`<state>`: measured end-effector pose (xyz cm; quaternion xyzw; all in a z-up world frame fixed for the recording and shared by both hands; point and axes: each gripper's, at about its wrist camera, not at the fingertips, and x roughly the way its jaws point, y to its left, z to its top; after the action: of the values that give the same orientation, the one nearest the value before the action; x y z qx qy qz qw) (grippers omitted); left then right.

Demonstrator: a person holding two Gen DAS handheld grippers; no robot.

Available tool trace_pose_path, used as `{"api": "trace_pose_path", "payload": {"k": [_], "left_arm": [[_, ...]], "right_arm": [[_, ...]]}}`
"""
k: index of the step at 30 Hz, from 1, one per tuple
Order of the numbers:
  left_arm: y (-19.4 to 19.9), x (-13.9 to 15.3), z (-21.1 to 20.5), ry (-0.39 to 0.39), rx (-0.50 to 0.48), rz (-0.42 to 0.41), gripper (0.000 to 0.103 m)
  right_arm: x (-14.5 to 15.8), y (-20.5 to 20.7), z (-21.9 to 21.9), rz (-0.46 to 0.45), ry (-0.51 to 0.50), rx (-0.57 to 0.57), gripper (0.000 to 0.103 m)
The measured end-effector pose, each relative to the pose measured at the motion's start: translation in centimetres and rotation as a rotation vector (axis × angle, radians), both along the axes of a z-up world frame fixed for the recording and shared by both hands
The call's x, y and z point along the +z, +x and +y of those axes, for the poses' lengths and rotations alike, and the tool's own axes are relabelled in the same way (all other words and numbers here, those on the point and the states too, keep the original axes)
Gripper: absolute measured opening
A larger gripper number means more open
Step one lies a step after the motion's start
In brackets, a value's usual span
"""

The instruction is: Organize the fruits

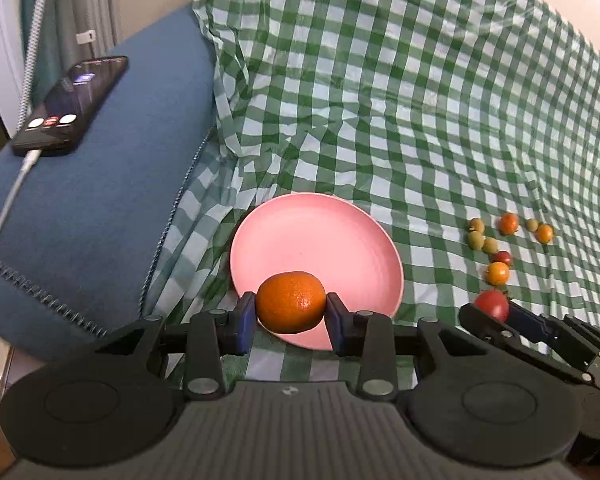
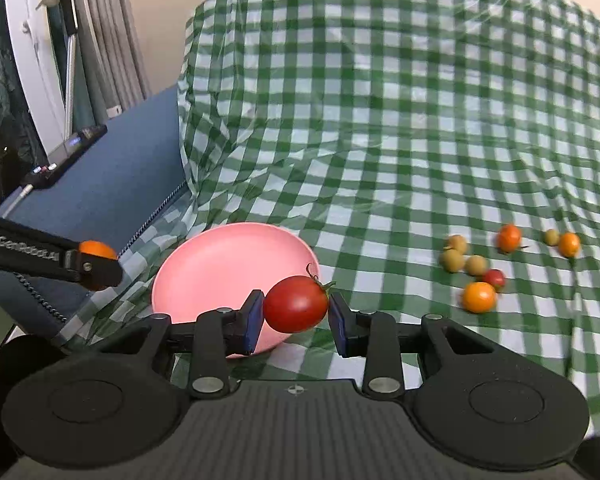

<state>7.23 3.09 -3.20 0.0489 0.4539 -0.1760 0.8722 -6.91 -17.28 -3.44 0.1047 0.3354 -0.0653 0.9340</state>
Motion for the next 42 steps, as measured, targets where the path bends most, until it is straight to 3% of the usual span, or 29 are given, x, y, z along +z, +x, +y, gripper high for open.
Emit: {"api": "trace_pose_path", "payload": {"k": [9,22,23,24,26,28,31,37,42], "left_arm": [[5.9,-4.5,-2.2,0.064,-0.009,0.062,0.041],[10.1,-9.0,-4.1,0.156,-0.041,0.098,0.043],[10.3,-8.9,-4.2,0.152,-0.051,0.095,0.055],[10.4,-8.6,-4.1,0.145,-0.060,0.086,0.081],[9.9,-7.3,-3.8,0.128,-0.039,0.022,0.102],[9.0,-6.1,-3.2,0.113,-0.023,-0.050,0.103],[7.7,-5.0,-2.6,0.143,-0.014,-0.046,0.103],[1.6,-3.4,0.1,0.162,0.074,-0.026,0.103],[-4.2,-1.8,1.4,0.156,0.101,-0.041,0.103]], "right_arm": [[-3.2,5.8,-0.3,0.082,0.006,0.042,0.036],[-7.4,9.5,-1.0,0.164,-0.016,0.078,0.037],[-7.5,10.4,-0.9,0.164,-0.015,0.077,0.047],[-7.4,10.5,-1.3,0.167,-0.012,0.075,0.055],[-6.7,10.8,-1.5,0.160,-0.006,0.067,0.081],[-5.7,10.3,-1.6,0.141,-0.028,0.053,0.086],[-4.5,8.2,-1.2,0.155,-0.031,0.049,0.090],[-2.4,1.1,-0.8,0.175,0.067,0.031,0.096],[0.8,-1.2,1.0,0.078,0.014,0.004,0.097]]}}
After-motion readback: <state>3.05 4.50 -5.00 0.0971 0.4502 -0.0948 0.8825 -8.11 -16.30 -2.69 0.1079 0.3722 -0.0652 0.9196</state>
